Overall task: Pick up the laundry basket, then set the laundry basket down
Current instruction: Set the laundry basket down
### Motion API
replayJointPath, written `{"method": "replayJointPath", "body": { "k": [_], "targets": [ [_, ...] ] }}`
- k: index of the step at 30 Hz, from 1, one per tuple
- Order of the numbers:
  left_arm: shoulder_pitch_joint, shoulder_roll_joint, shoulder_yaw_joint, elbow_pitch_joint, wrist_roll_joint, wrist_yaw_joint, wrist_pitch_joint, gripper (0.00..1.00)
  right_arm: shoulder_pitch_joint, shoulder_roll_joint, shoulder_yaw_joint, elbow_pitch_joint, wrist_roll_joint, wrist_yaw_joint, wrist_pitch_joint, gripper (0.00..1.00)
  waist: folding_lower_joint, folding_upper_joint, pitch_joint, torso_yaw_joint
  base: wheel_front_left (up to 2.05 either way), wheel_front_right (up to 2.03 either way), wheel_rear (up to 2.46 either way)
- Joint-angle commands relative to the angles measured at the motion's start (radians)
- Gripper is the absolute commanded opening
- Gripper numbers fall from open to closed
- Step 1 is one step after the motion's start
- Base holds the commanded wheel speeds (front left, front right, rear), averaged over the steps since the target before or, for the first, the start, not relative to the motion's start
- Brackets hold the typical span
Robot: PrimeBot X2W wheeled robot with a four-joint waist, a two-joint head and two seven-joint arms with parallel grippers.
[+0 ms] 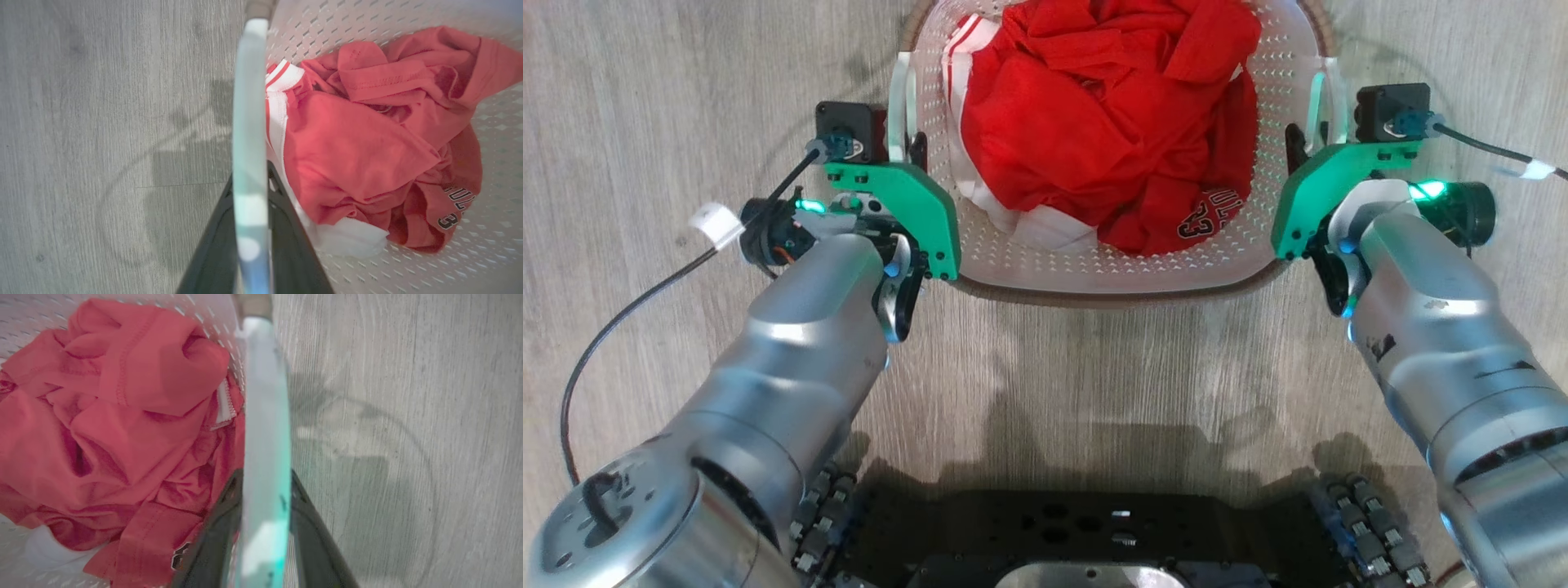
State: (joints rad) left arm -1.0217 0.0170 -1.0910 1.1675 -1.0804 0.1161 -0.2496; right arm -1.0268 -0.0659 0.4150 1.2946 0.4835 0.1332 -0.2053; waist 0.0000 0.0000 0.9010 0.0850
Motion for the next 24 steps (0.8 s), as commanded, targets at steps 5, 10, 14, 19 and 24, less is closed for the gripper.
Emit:
{"method": "replayJointPath", "body": {
  "k": [5, 10, 14, 19, 24],
  "targets": [
    [0.014, 0.033, -0.004, 0.005, -0.028, 0.013, -0.009, 0.41, 0.042, 0.016, 0.015, -0.004, -0.001, -0.002, -0.003, 1.0, 0.0, 0.0, -0.005, -0.001, 0.0, 0.0, 0.0],
    [0.015, 0.033, -0.016, 0.007, -0.048, 0.016, -0.006, 1.0, 0.036, 0.016, 0.019, -0.004, -0.002, -0.002, -0.01, 1.0, 0.0, 0.0, -0.009, -0.001, 0.0, 0.0, 0.0],
    [0.016, 0.033, -0.022, 0.01, -0.06, 0.019, -0.007, 1.0, 0.03, 0.016, 0.022, -0.004, -0.002, -0.002, -0.019, 1.0, 0.0, 0.0, -0.02, -0.002, 0.0, 0.0, 0.0],
    [0.018, 0.033, -0.022, 0.016, -0.068, 0.019, -0.01, 1.0, 0.024, 0.016, 0.03, -0.006, 0.005, -0.002, -0.033, 1.0, 0.0, 0.0, -0.042, -0.003, 0.0, 0.0, 0.0],
    [0.015, 0.033, 0.005, 0.015, -0.053, 0.017, -0.012, 1.0, 0.02, 0.016, 0.04, -0.027, 0.026, -0.002, -0.05, 1.0, 0.0, 0.0, -0.098, -0.009, 0.0, 0.0, 0.0]
  ]
}}
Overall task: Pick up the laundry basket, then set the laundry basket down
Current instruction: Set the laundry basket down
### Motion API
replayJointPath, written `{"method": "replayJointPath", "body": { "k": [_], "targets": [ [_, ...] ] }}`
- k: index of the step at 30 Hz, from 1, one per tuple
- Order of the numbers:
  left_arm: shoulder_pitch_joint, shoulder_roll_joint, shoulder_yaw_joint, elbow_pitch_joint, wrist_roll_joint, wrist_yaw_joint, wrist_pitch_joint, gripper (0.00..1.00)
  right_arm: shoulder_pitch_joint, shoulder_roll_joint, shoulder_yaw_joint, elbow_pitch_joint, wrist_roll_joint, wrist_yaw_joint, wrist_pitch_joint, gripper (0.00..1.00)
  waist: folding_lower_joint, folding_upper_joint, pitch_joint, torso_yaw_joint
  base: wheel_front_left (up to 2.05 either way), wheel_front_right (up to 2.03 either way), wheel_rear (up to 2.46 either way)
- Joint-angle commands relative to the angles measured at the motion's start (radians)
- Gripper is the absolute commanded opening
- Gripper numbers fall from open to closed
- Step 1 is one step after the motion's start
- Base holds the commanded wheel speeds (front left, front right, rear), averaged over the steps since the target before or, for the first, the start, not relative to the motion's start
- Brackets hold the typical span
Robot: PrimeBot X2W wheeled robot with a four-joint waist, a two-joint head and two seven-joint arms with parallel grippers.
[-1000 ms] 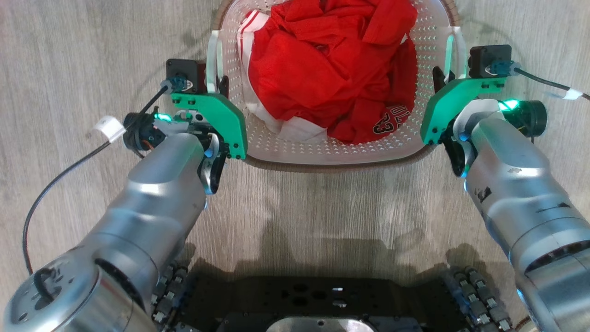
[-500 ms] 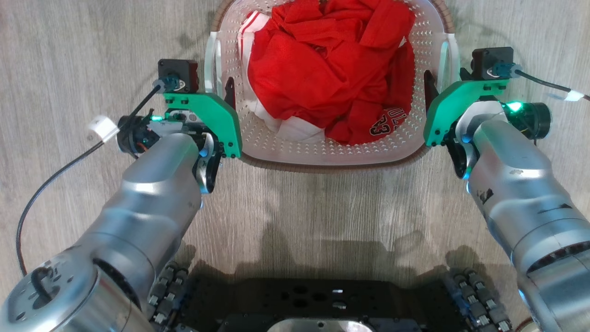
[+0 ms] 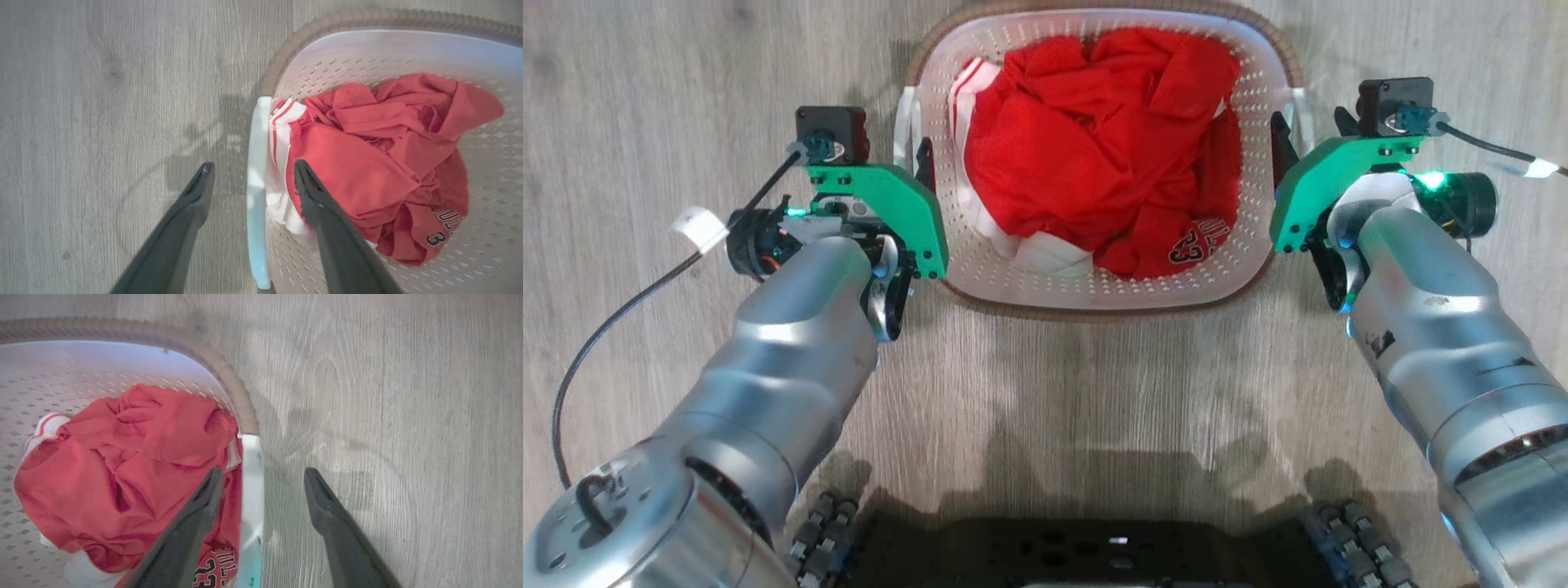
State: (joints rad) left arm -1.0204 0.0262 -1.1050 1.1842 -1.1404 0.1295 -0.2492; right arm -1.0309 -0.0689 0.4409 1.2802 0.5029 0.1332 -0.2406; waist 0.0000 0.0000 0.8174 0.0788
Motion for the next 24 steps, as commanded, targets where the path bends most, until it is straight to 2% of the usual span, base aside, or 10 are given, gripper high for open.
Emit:
{"method": "replayJointPath", "body": {
  "k": [1, 6, 11, 18, 24],
  "targets": [
    [0.012, 0.024, 0.032, -0.006, 0.016, 0.003, -0.012, 1.0, 0.024, 0.019, 0.015, -0.017, 0.01, -0.002, -0.017, 1.0, 0.0, 0.0, -0.025, -0.004, 0.0, 0.0, 0.0],
    [0.03, 0.042, 0.112, -0.044, 0.093, 0.001, -0.012, 1.0, 0.031, 0.019, 0.004, -0.058, 0.013, -0.002, -0.021, 1.0, 0.0, 0.0, -0.091, -0.014, 0.0, 0.0, 0.0],
    [0.094, 0.069, 0.214, -0.122, 0.198, 0.0, -0.012, 1.0, 0.073, 0.019, -0.059, -0.144, -0.043, -0.002, -0.021, 1.0, 0.0, 0.0, -0.174, -0.024, 0.0, 0.0, 0.0],
    [0.253, 0.096, 0.406, -0.286, 0.383, 0.007, -0.012, 1.0, 0.216, 0.019, -0.166, -0.316, -0.148, -0.002, -0.021, 1.0, 0.0, 0.0, -0.329, -0.031, 0.0, 0.0, 0.0],
    [0.413, 0.096, 0.56, -0.436, 0.556, -0.002, -0.013, 1.0, 0.356, 0.019, -0.195, -0.463, -0.2, -0.002, -0.021, 1.0, 0.0, 0.0, -0.454, -0.034, 0.0, 0.0, 0.0]
  ]
}}
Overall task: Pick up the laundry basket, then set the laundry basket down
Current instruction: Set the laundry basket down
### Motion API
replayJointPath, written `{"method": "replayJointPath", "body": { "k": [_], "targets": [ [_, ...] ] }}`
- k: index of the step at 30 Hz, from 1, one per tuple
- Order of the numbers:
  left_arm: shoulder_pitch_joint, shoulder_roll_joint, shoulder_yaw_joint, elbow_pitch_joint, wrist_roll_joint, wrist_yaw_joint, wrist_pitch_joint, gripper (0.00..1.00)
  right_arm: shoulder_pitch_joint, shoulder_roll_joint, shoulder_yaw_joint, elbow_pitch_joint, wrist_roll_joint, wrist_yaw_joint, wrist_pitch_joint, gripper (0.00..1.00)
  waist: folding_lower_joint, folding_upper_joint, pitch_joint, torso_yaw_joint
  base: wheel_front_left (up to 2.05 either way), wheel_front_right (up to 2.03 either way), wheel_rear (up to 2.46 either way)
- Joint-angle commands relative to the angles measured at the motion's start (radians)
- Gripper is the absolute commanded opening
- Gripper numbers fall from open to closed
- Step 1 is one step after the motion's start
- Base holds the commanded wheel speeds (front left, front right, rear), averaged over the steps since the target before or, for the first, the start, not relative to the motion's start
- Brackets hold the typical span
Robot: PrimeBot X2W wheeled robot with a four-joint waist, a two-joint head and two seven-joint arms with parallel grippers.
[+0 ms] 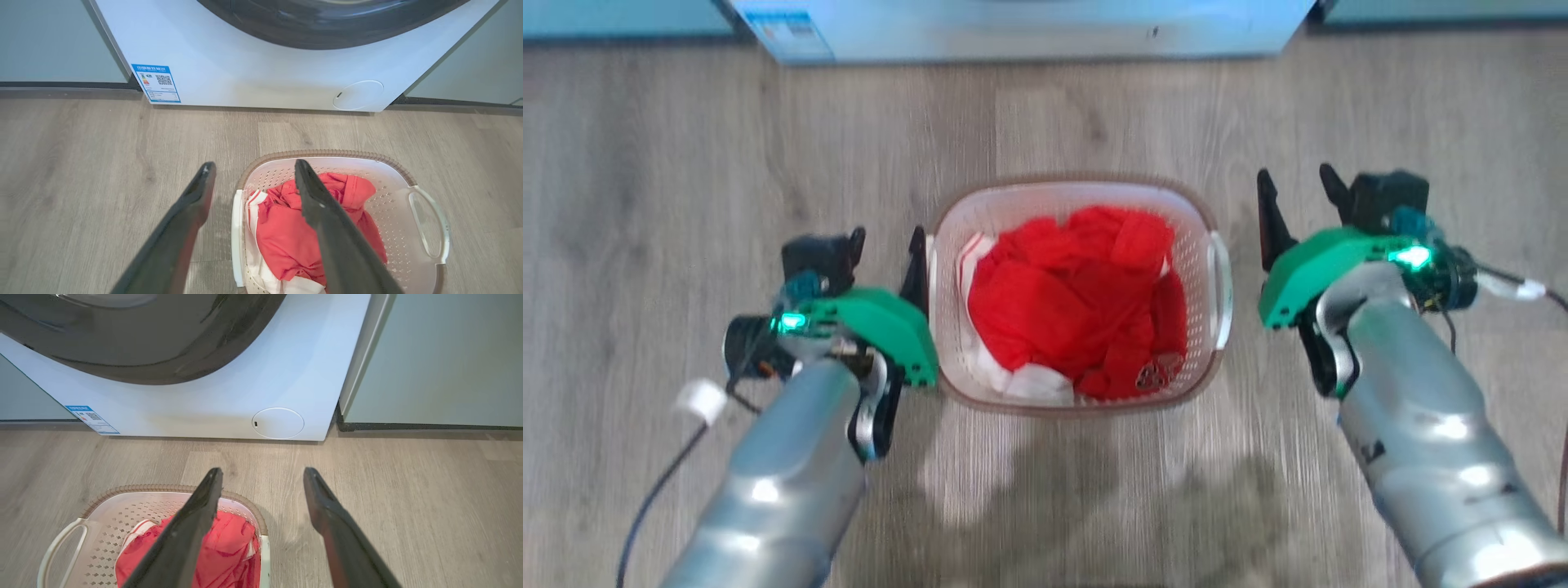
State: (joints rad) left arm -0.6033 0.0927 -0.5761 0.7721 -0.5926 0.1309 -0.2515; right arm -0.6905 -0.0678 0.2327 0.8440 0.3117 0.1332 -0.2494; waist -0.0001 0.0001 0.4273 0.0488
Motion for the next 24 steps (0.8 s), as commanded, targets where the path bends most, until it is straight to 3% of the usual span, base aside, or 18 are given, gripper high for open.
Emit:
{"method": "replayJointPath", "body": {
  "k": [1, 13, 24],
  "targets": [
    [0.023, 0.028, 0.055, -0.05, 0.036, -0.005, -0.01, 1.0, 0.037, 0.018, 0.01, -0.049, -0.013, -0.002, -0.012, 1.0, 0.0001, -0.0001, -0.084, -0.005, 0.0, 0.0, 0.0],
    [0.339, 0.001, 0.3, -0.367, 0.282, -0.033, -0.01, 1.0, 0.289, 0.018, -0.029, -0.282, -0.026, -0.002, -0.012, 1.0, 0.0001, -0.0001, -0.272, -0.011, 0.0, 0.0, 0.0],
    [0.548, -0.02, 0.404, -0.527, 0.384, -0.051, -0.01, 1.0, 0.446, 0.018, -0.049, -0.422, -0.044, -0.002, -0.012, 1.0, 0.0001, -0.0001, -0.37, -0.011, 0.0, 0.0, 0.0]
  ]
}}
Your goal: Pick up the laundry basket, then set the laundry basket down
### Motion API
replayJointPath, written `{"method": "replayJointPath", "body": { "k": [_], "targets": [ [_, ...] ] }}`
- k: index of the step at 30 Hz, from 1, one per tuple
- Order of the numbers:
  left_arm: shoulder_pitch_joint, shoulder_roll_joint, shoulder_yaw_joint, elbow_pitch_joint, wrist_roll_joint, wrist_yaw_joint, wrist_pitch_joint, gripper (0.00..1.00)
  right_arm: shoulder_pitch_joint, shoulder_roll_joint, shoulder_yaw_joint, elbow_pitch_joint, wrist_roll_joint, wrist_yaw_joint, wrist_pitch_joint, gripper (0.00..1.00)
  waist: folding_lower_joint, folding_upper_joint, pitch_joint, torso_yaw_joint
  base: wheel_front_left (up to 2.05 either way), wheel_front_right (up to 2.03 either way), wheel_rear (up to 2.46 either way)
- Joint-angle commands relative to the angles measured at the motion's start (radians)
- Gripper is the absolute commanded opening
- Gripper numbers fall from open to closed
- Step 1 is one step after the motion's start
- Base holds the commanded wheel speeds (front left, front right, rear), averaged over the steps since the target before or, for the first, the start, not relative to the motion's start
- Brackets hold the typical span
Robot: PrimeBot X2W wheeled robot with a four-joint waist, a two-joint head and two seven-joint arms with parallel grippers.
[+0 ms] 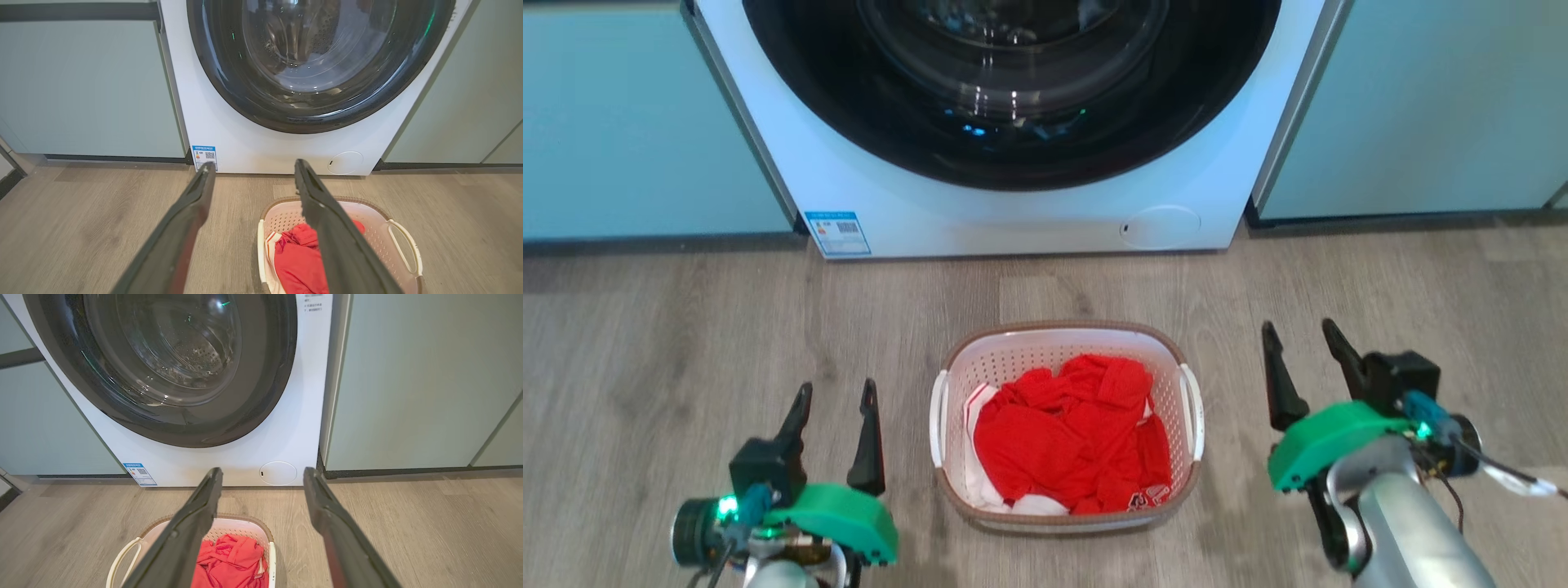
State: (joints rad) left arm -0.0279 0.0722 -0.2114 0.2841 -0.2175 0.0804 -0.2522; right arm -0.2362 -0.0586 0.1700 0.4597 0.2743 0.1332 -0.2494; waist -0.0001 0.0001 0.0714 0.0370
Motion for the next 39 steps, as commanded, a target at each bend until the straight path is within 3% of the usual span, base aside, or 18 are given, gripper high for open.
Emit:
{"method": "replayJointPath", "body": {
  "k": [1, 19, 39],
  "targets": [
    [-0.013, -0.001, 0.044, -0.049, 0.015, -0.001, -0.009, 1.0, 0.008, 0.008, 0.006, -0.052, -0.007, -0.002, -0.012, 1.0, 0.0001, -0.0001, -0.022, 0.002, 0.0, 0.0, 0.0],
    [0.153, -0.019, 0.101, -0.177, 0.055, -0.013, -0.01, 1.0, 0.194, 0.008, -0.052, -0.218, -0.019, -0.002, -0.012, 1.0, 0.0001, -0.0001, -0.104, -0.009, 0.0, 0.0, 0.0],
    [0.165, -0.022, 0.116, -0.193, 0.055, -0.01, -0.01, 1.0, 0.213, 0.008, -0.074, -0.251, -0.01, -0.002, -0.012, 1.0, 0.0001, -0.0001, -0.113, -0.017, 0.0, 0.0, 0.0]
  ]
}}
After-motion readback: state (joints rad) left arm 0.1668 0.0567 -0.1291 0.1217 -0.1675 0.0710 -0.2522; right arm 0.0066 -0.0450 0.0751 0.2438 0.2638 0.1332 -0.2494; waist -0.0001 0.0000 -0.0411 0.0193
